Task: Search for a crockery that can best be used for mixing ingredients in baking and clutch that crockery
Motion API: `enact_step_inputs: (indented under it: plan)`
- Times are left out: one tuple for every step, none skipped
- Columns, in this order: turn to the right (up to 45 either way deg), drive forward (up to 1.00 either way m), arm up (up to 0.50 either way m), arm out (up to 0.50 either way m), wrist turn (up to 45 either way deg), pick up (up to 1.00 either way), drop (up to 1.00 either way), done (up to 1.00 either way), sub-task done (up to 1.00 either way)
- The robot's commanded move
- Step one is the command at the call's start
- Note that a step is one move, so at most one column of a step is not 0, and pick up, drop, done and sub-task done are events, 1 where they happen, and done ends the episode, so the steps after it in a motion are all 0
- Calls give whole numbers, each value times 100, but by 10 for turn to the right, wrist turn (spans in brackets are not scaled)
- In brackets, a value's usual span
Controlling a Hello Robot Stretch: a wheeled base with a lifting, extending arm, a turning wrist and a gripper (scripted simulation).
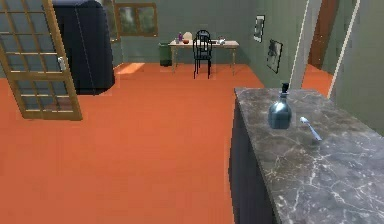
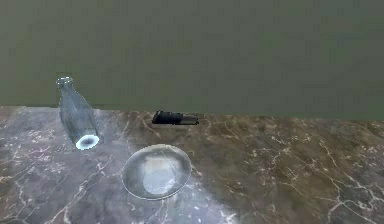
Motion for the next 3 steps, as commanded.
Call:
enact_step_inputs:
  plan:
    - [0,0,38,0,0,0,0,0,0]
    - [0,0,0,0,450,0,0,0,0]
    - [0,0,0,0,450,0,0,0,0]
